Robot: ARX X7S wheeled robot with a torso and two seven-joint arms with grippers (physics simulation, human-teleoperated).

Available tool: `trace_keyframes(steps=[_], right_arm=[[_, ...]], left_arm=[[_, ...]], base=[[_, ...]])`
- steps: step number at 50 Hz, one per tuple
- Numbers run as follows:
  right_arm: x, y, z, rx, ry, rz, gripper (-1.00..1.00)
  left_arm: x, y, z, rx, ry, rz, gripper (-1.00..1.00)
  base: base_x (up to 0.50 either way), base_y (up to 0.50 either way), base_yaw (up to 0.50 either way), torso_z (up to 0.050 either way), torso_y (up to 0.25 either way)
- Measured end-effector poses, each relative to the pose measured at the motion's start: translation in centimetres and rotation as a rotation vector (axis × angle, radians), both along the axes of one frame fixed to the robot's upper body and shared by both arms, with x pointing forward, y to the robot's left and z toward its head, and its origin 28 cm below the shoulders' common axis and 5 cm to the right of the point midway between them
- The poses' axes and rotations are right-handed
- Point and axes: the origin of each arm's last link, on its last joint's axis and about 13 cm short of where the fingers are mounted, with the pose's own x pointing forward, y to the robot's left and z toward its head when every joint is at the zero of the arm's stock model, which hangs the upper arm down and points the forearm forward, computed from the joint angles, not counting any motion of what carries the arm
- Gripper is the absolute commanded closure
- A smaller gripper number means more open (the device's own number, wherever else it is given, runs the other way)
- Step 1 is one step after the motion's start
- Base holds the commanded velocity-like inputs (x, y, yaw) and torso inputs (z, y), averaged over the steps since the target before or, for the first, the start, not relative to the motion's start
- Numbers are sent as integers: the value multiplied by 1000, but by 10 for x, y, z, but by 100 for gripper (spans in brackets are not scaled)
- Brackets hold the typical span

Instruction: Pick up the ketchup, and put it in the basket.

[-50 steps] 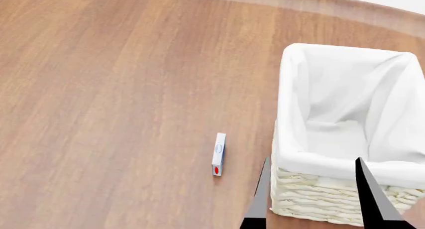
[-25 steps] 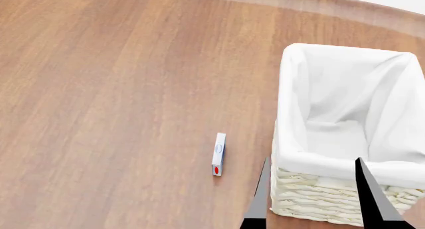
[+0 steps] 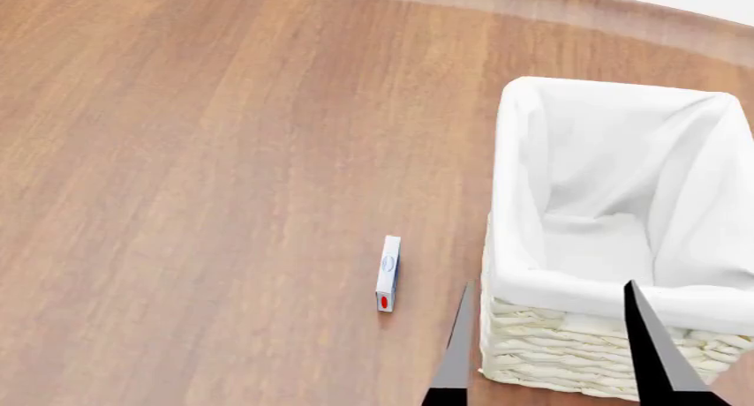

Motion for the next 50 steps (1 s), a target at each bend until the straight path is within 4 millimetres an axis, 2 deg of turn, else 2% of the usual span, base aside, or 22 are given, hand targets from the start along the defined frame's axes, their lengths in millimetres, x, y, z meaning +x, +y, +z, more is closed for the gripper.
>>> trace_keyframes(steps=[40,41,50], right_arm=[[0,2,-2,-4,5,6,-100],[0,2,-2,-4,5,6,-100],[0,2,-2,-5,6,6,-100]], left_arm=[[1,4,-14,-51,30,14,-100],[1,4,-14,-51,31,14,100],[1,4,-14,-41,33,21,100]], base=[[0,0,0,0,0],[0,0,0,0,0],[0,0,0,0,0]])
